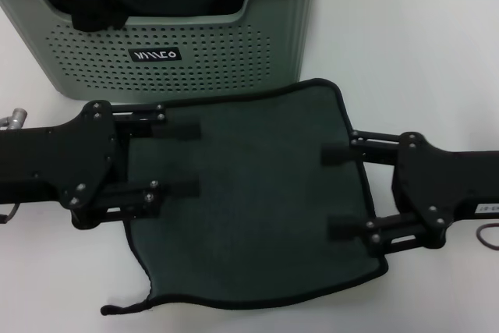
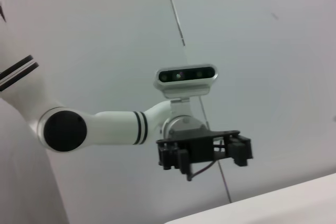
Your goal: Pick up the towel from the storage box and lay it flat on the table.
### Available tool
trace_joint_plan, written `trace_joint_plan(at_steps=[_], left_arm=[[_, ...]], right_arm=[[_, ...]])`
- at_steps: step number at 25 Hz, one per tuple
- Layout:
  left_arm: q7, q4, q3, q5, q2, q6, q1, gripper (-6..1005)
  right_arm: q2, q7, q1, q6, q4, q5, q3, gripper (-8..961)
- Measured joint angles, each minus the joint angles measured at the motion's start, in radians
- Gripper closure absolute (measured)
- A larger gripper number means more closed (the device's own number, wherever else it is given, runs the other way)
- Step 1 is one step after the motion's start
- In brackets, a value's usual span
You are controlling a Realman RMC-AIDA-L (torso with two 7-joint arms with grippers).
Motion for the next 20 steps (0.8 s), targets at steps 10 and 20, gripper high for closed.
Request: trace_joint_plan(at_steps=[10, 20], left_arm=[[0.132, -0.088, 0.026, 0.007, 0.026, 0.000, -0.001, 425], [0.134, -0.153, -0.009, -0.016, 0.037, 0.000, -0.028, 425]], right_arm=[[0.002, -0.012, 0.014, 0.062, -0.007, 0.065, -0.121, 76], [0.001, -0.014, 0.015, 0.058, -0.003, 0.077, -0.122, 76]])
